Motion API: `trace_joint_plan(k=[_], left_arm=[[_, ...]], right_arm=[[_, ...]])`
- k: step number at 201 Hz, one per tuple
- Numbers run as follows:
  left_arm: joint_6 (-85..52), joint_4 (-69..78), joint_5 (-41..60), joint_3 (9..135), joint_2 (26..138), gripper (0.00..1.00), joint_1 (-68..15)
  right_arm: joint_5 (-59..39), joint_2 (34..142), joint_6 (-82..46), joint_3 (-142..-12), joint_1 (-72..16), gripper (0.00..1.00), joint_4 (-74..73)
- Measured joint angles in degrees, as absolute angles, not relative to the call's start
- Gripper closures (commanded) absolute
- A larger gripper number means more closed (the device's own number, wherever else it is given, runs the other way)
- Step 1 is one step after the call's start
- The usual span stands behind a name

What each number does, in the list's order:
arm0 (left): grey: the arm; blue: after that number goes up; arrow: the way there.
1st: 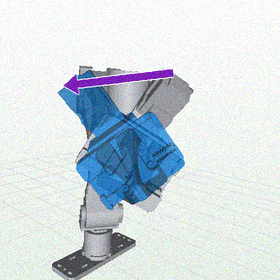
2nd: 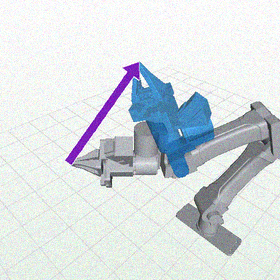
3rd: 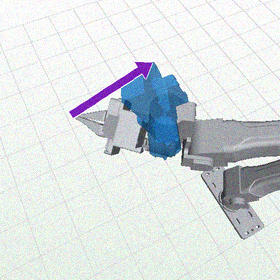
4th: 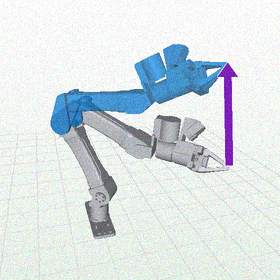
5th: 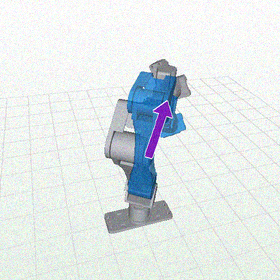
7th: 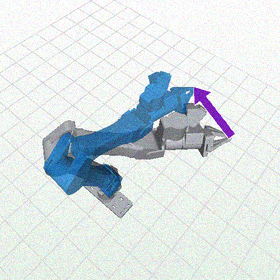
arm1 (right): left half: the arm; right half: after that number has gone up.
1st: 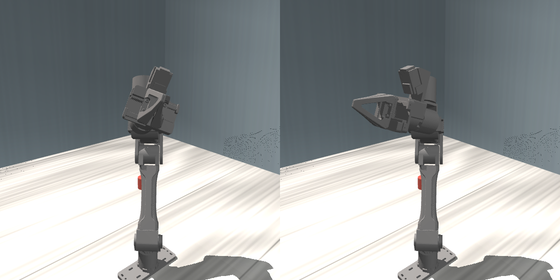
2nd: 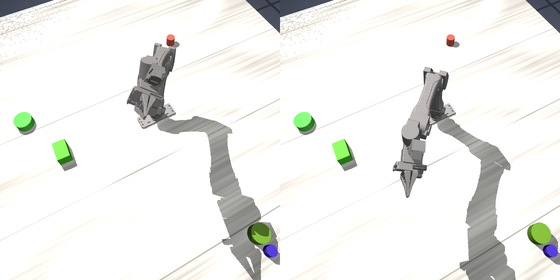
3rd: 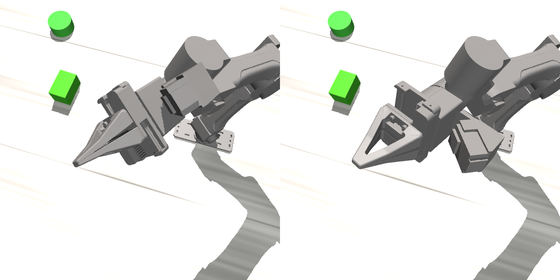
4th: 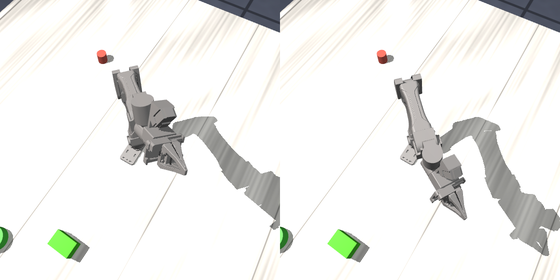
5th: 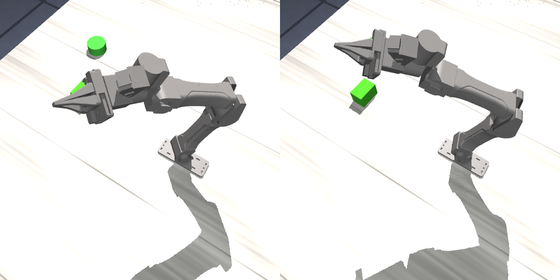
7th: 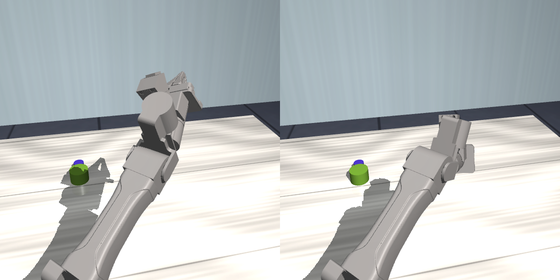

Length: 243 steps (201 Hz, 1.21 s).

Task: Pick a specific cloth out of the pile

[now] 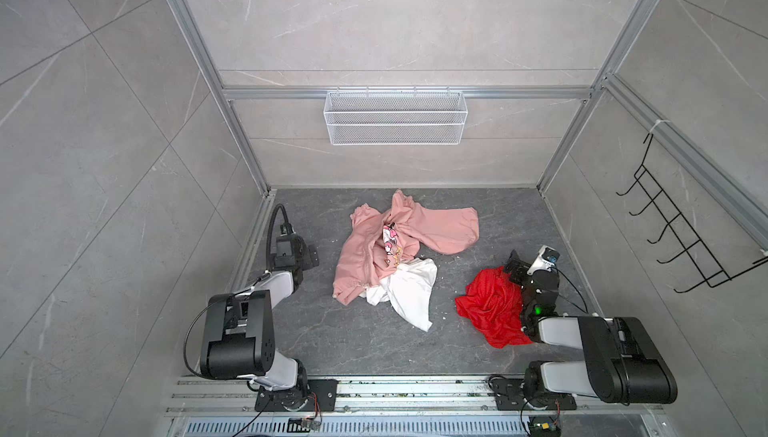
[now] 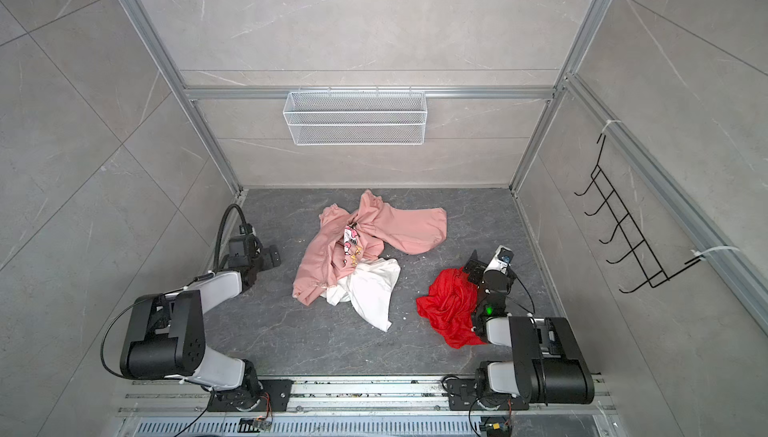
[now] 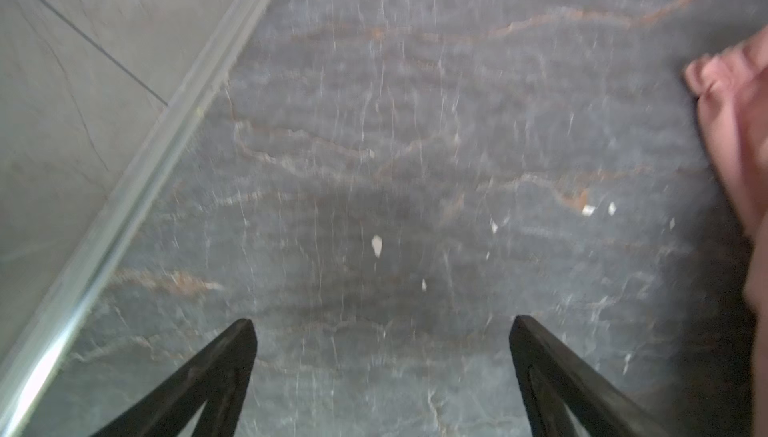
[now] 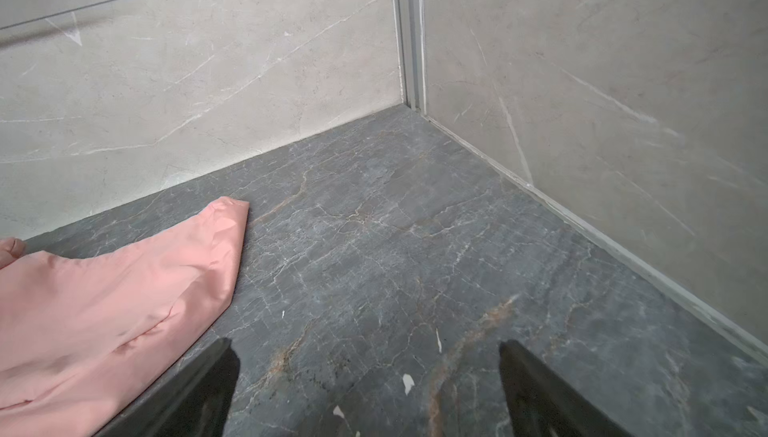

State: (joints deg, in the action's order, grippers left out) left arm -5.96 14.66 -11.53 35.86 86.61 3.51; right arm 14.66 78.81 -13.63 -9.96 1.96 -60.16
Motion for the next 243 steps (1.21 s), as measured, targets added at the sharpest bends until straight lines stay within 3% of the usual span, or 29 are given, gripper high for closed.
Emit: trace_joint_plan(k=[81,243], left_arm=[[-5.8,25.9,-10.2,30.3,86.6,0.02,4.2],[-4.3,34.9,-5.7,24.4,85.3,0.02,4.2]], right_arm=[[12.7,85.7,-9.3,-12.7,-1.3,0.0,-61.1],[16.5,86.7,-4.8,-17.4,-5.3,0.0,-57.0]])
